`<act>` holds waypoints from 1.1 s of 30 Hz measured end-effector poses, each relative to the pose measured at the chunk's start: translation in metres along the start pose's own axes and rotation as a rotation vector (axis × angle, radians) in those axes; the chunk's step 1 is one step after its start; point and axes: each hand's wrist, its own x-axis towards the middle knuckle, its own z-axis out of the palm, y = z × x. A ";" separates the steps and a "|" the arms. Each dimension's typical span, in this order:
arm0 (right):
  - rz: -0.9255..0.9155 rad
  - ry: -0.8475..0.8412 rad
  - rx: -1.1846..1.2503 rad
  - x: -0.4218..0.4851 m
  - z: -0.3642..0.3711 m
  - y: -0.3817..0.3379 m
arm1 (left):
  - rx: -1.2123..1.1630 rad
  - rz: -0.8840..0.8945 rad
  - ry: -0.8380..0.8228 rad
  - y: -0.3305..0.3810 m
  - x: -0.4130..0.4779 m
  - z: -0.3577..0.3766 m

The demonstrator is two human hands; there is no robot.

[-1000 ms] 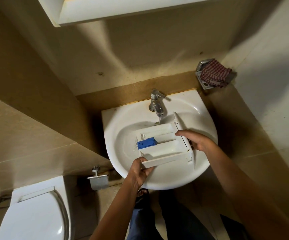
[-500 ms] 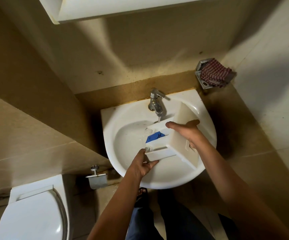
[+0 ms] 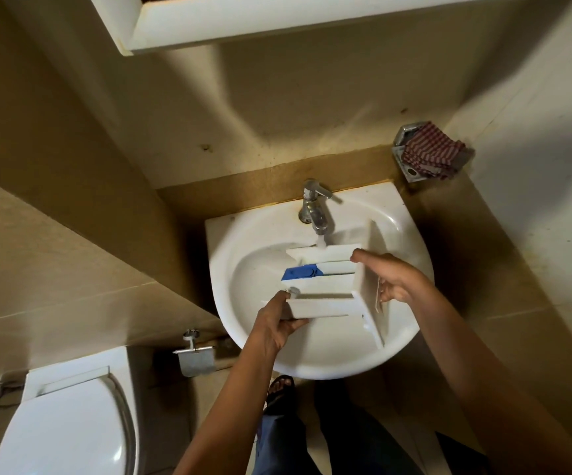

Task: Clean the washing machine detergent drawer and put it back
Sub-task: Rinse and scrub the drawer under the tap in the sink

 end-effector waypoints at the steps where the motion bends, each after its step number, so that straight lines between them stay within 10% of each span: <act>1: 0.011 -0.024 0.007 0.002 -0.003 0.001 | 0.000 0.012 0.004 0.000 -0.003 0.000; 15: 0.003 -0.282 0.098 0.027 -0.018 -0.007 | 0.119 -0.033 -0.033 0.002 -0.026 -0.023; 33: 0.072 -0.300 0.144 0.059 0.012 0.034 | 0.374 0.366 0.193 0.006 -0.059 -0.020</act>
